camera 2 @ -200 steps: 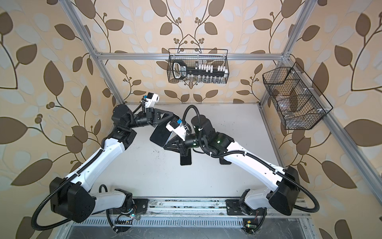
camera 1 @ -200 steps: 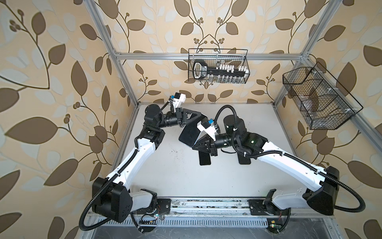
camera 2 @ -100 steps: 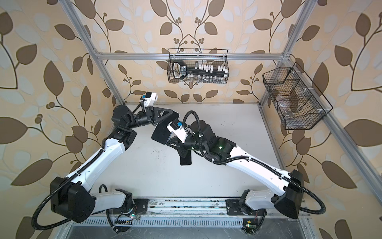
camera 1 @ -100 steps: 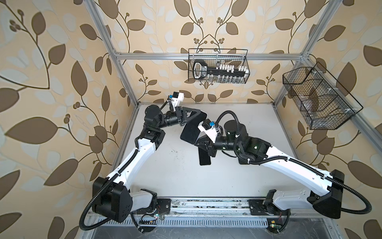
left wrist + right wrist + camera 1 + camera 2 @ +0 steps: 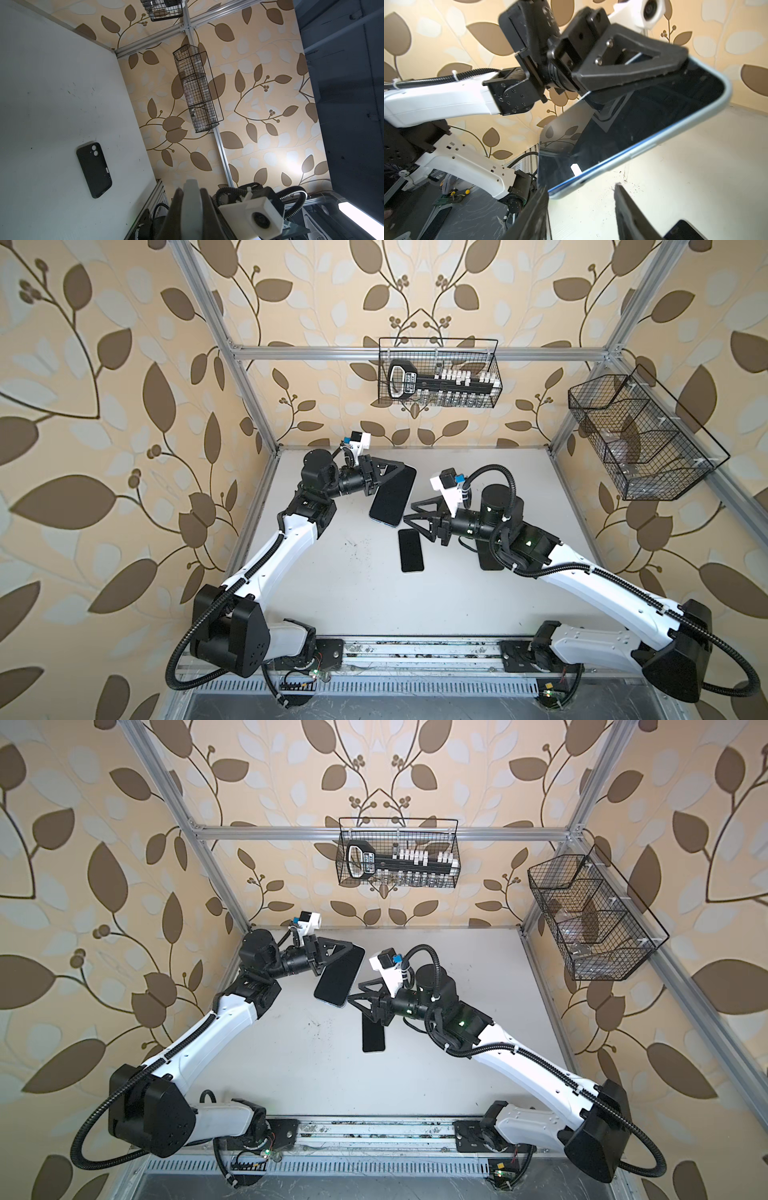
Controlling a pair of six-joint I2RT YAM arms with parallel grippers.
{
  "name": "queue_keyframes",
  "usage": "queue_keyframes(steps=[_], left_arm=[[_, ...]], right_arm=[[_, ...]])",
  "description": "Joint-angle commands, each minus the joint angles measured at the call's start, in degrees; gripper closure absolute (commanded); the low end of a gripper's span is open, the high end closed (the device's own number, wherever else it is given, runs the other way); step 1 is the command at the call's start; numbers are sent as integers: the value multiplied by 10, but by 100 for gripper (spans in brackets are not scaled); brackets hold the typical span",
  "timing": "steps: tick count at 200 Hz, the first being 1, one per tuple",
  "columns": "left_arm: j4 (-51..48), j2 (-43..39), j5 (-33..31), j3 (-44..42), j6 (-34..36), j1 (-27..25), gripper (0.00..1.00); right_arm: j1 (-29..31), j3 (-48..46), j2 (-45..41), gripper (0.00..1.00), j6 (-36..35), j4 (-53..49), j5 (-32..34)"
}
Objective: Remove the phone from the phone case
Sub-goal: 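Open and withdraw the right gripper while the left gripper raises the phone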
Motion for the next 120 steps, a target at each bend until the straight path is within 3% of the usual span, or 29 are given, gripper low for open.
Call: queue_keyframes(steps=[1, 77, 120], left_arm=[[-18, -10, -38, 20, 38, -4, 100], [-56, -57, -240, -46, 4, -4, 100], [-56, -108, -319, -101, -23, -3, 100]], right_arm=[[-10, -40, -28, 44, 77, 74, -29], [-33, -185, -41, 17, 298, 239, -5], [-23, -199, -10, 15, 352, 279, 3]])
